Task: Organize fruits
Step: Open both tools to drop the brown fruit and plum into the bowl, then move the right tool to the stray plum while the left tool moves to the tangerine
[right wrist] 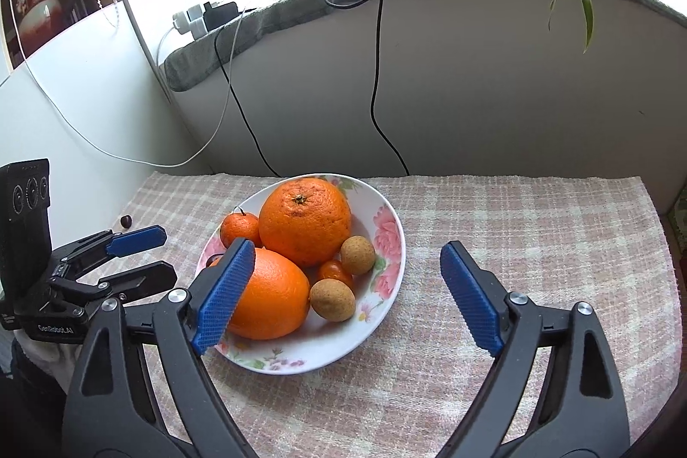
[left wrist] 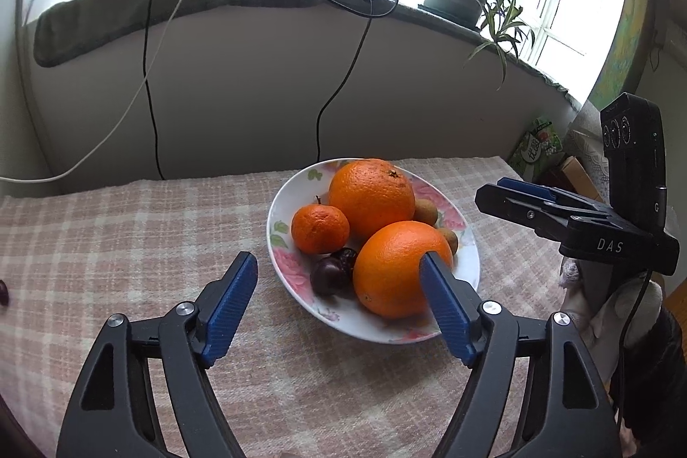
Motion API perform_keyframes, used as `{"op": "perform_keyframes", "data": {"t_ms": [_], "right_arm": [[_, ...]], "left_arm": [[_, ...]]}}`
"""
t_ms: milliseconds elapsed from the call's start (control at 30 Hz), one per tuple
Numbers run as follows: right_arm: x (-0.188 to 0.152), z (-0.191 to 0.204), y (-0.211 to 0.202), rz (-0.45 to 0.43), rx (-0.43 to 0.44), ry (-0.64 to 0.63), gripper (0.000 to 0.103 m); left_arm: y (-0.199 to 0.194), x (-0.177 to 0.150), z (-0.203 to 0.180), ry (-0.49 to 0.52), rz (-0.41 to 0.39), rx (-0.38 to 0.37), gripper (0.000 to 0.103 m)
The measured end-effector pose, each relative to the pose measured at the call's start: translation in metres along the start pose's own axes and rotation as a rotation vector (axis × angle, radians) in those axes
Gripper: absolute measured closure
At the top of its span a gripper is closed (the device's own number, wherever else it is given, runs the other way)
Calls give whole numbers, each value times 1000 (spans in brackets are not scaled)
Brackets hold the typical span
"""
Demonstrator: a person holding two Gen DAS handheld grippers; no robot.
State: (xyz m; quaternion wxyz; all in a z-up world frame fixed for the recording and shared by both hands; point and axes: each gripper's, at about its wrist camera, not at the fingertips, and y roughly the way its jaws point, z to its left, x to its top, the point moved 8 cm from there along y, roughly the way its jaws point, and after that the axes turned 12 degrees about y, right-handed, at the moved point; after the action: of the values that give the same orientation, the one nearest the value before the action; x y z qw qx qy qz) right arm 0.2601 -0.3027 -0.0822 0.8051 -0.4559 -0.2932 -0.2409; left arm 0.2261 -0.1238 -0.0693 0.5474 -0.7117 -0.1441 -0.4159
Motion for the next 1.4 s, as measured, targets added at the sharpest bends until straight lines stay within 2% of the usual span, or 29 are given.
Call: {"op": "perform_keyframes", "data": {"t_ms": [100,600,867,1400], "right_arm": [[0,0,0,-1,-6,0,6],[1,4,-9,-9,-1,10,6],[0,10,-17,-13,5,6,5],[-2,53,-24,-13,56,-35,5]], "left_arm": [[0,0,1,8,6,21,22],[-6,0,5,36,10,103,22],[-17,-1,5,42,-6,122,22],[-61,-10,22,10,-56,172,22]]}}
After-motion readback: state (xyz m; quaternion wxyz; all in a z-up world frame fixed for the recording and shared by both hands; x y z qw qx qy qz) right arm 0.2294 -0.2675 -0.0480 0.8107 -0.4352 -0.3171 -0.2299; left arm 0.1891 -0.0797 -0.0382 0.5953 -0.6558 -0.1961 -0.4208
